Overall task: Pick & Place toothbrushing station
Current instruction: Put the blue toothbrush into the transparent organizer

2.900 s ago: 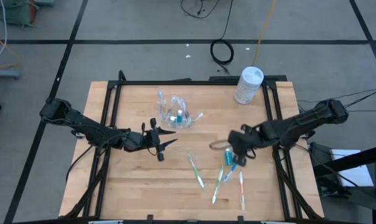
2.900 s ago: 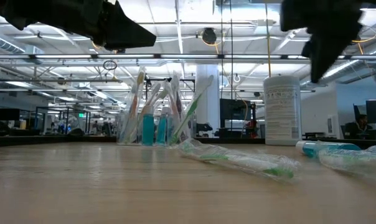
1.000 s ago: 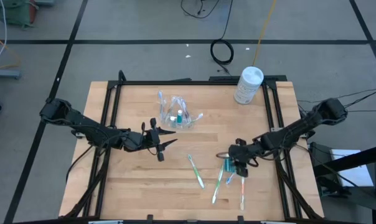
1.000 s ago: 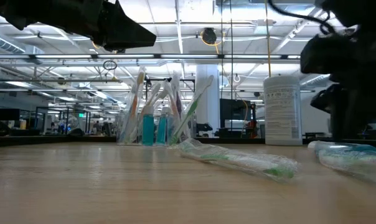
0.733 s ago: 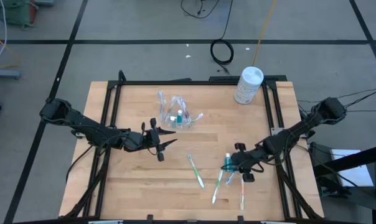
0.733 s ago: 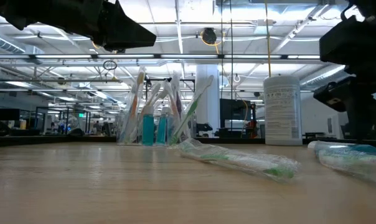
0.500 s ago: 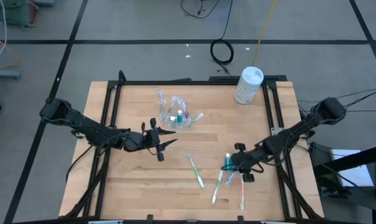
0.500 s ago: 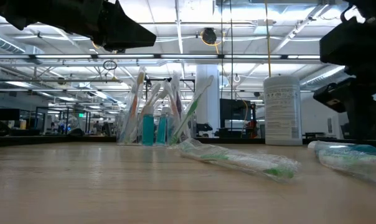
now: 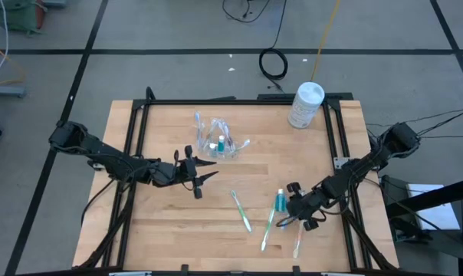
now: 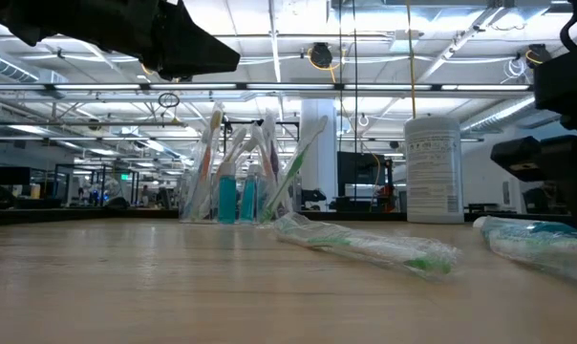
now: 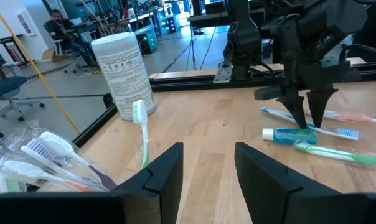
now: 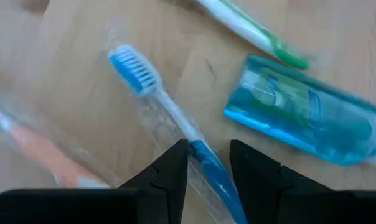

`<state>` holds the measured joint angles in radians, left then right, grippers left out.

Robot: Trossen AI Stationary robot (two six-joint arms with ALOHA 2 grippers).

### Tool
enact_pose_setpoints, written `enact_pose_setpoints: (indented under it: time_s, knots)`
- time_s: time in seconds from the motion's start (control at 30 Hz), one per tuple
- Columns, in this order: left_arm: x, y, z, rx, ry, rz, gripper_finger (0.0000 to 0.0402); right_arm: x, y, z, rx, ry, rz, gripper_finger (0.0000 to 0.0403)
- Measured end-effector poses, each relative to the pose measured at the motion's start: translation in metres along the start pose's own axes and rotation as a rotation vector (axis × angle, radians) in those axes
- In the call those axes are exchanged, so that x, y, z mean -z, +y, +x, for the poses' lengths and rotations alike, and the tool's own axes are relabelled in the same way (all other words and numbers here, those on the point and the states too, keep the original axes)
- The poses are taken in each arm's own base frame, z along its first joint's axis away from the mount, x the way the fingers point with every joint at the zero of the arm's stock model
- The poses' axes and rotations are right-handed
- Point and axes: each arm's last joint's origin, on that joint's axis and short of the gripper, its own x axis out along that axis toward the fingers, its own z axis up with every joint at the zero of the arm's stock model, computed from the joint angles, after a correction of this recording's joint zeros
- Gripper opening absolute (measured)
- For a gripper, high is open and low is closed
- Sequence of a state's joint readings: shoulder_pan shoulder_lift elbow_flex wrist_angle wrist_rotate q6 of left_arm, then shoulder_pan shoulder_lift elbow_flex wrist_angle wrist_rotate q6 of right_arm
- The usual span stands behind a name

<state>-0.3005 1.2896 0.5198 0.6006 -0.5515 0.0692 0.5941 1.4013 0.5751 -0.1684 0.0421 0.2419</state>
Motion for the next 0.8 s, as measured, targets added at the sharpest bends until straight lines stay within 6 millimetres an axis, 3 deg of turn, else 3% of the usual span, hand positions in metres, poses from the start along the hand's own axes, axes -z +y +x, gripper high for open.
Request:
enact_pose_setpoints:
  time_s: [0.23, 0.53, 0.67, 0.8]
  knots:
    - [0.0, 0.0, 0.0, 0.0, 0.0, -0.002, 0.0147, -0.003, 0.001, 0.001, -0.001, -0.036, -0.15, 0.0101]
    - [0.0, 0.0, 0.0, 0.0, 0.0, -0.02, 0.0147, -0.007, 0.0, 0.001, -0.024, -0.074, -0.088, 0.0012]
    - [0.0, 0.0, 0.0, 0.0, 0.0, -0.02, 0.0147, -0.024, 0.002, -0.002, -0.007, -0.269, -0.104, 0.0018]
    - [0.0, 0.0, 0.0, 0.0, 0.0, -0.022, 0.0147, -0.047, 0.001, -0.013, 0.095, -0.515, -0.254, 0.0004]
